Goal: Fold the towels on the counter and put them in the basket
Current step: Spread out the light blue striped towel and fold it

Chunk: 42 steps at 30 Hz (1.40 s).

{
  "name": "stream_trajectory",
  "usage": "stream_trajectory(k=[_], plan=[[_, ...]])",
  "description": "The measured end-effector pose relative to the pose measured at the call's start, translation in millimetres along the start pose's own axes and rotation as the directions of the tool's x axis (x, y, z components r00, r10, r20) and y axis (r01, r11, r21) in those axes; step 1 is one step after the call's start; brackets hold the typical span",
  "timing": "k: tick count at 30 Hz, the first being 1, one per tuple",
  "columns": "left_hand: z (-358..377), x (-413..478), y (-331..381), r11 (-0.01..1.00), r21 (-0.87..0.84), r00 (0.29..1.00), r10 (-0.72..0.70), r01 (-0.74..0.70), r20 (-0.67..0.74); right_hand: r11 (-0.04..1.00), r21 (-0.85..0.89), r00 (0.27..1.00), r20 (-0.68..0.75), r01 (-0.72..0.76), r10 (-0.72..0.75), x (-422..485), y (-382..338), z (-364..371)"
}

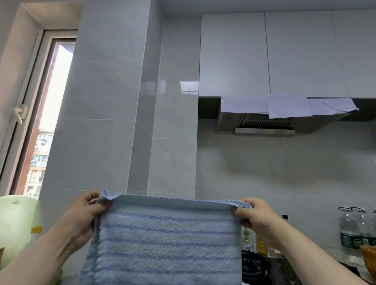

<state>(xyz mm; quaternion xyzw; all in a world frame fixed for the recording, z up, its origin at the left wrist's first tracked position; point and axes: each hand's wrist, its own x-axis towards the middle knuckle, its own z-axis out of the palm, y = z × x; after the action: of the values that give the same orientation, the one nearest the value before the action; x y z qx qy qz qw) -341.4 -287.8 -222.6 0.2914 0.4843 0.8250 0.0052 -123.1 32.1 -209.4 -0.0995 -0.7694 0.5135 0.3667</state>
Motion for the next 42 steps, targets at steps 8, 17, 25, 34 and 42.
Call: stream_trajectory(k=[8, 17, 25, 34, 42], plan=[[-2.8, -4.7, 6.2, 0.998, 0.057, 0.999, 0.033, -0.032, -0.018, 0.985, 0.171, 1.000, -0.012, 0.002, 0.000, -2.4, -10.0, 3.7], [-0.3, -10.0, 13.5, 0.909, 0.371, 0.981, 0.187, -0.191, 0.047, 0.960, 0.279, 0.999, -0.033, -0.003, 0.013, -5.3, -12.8, 10.7], [5.9, -10.4, 5.3, 0.920, 0.351, 0.983, 0.141, -0.173, 0.116, 0.938, 0.345, 1.000, -0.027, 0.002, 0.008, -7.1, -4.6, 13.2], [-4.1, -6.5, -0.7, 0.851, 0.476, 0.972, 0.231, -0.222, 0.041, 0.949, 0.305, 0.993, 0.103, -0.081, 0.052, -6.5, -0.6, 1.6], [-11.2, -0.7, 4.1, 0.877, 0.471, 0.995, 0.104, -0.095, 0.008, 0.983, 0.176, 0.999, 0.021, -0.049, 0.046, -6.4, 1.6, 3.5]])
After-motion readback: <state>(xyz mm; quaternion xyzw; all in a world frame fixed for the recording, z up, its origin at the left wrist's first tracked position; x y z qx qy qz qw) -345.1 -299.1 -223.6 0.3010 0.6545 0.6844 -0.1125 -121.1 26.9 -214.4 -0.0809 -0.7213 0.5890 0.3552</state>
